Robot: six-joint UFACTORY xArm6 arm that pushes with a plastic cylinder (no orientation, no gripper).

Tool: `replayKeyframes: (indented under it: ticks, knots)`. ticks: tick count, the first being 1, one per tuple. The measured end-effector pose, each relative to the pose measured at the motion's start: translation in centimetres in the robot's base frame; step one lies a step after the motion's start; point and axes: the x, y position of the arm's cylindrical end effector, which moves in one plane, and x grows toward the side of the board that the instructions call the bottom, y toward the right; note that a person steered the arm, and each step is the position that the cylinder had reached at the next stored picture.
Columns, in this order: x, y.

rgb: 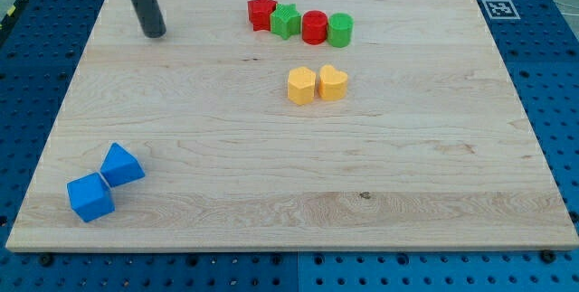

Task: Separate red star from the green star

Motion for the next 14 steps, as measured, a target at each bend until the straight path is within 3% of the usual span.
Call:
replayKeyframes:
  ticks: [3,6,9,14]
  knots:
    - [-4.7,4.2]
    - [-7.8,4.8]
    - [-8.2,11.2]
    - [-6.0,12.0]
